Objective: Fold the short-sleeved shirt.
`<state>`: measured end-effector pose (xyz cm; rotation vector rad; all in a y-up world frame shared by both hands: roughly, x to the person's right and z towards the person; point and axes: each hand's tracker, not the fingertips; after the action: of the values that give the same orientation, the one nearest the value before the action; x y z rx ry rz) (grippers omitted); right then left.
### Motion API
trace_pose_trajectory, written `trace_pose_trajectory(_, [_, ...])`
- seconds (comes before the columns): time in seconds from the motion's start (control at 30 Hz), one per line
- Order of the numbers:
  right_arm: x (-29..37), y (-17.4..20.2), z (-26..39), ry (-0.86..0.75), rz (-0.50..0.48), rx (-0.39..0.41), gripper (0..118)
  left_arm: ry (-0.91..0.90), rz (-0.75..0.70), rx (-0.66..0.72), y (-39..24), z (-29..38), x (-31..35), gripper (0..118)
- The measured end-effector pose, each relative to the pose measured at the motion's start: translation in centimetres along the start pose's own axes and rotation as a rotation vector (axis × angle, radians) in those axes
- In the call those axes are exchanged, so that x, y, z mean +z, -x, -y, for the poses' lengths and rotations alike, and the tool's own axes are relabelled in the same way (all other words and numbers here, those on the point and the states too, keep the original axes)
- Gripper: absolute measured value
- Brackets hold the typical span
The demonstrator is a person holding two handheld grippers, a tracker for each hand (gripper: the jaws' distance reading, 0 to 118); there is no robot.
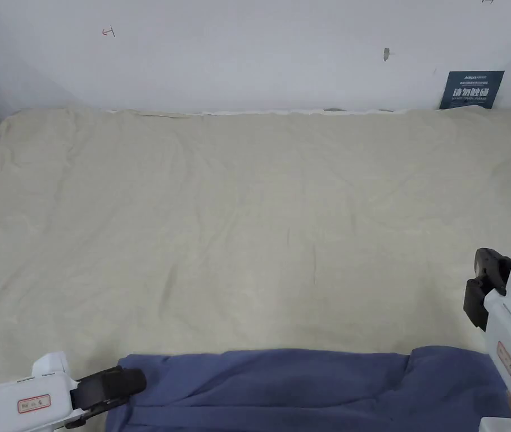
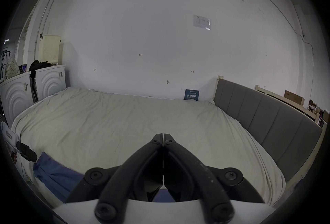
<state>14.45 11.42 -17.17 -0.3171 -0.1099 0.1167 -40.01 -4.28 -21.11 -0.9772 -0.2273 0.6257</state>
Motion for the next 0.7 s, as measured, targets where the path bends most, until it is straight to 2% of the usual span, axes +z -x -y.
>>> trace_pose_trajectory(0.13, [-0.3,0.2,0.3,0.022,-0.004,0.001,2,0.037,0.008,0.013,0.5,0.5,-1.4,91])
trace_pose_trajectory(0.2, [-0.5,0.0,0.4,0.031,-0.001,0.003,2,0.027,0.007,0.004,0.1,0.7,-1.4,83])
trace_pose_trajectory(0.23, [-0.6,0.0,0.5,0.033,-0.001,0.002,2,0.027,0.009,-0.004,-0.1,0.6,-1.4,74])
trace_pose_trajectory(0.27, [-0.6,0.0,0.5,0.036,-0.001,0.0,2,0.034,0.002,-0.026,-0.2,0.7,-1.5,59])
trace_pose_trajectory(0.3, [-0.7,-0.1,0.5,0.04,-0.001,-0.003,2,0.045,-0.017,-0.052,-0.4,0.8,-1.7,39])
trace_pose_trajectory(0.33, [-0.7,-0.2,0.5,0.041,-0.001,-0.007,2,0.06,-0.05,-0.084,-0.6,0.9,-2.0,27])
trace_pose_trajectory(0.37, [-0.7,-0.3,0.5,0.041,-0.001,-0.011,2,0.058,-0.081,-0.123,-0.9,1.1,-2.2,22])
trace_pose_trajectory(0.4, [-0.6,-0.3,0.5,0.042,0.001,-0.015,2,0.058,-0.061,-0.117,0.0,0.9,-2.5,10])
trace_pose_trajectory(0.5, [-0.5,-0.7,0.6,0.041,0.007,-0.025,2,0.05,-0.077,-0.108,-0.8,0.8,-2.6,7])
trace_pose_trajectory(0.6, [-0.4,-1.2,0.4,0.04,0.005,-0.027,2,0.032,-0.124,-0.221,-2.8,0.4,-1.4,6])
trace_pose_trajectory(0.7, [-0.3,-1.7,0.0,0.029,0.006,-0.03,2,-0.028,-0.112,-0.204,-3.7,-1.2,1.7,6])
